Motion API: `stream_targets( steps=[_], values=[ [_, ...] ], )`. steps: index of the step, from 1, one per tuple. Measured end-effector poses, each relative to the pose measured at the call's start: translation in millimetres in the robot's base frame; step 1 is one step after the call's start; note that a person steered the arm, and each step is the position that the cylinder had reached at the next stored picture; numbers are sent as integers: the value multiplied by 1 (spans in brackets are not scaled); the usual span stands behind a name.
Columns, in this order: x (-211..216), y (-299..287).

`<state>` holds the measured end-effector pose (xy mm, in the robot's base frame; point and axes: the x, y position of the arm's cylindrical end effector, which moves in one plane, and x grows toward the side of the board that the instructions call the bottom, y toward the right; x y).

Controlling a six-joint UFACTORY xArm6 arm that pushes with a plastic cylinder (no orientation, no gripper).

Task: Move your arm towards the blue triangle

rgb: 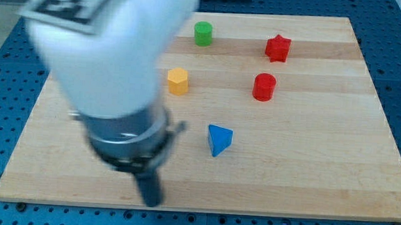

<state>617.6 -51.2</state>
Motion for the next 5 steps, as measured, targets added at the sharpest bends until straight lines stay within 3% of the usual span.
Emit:
stream_targets(
  steps=[1, 2, 4, 5],
  values=[
    [-22, 64],
    [-47, 90],
    [-53, -24],
    [-43, -21]
  ],
)
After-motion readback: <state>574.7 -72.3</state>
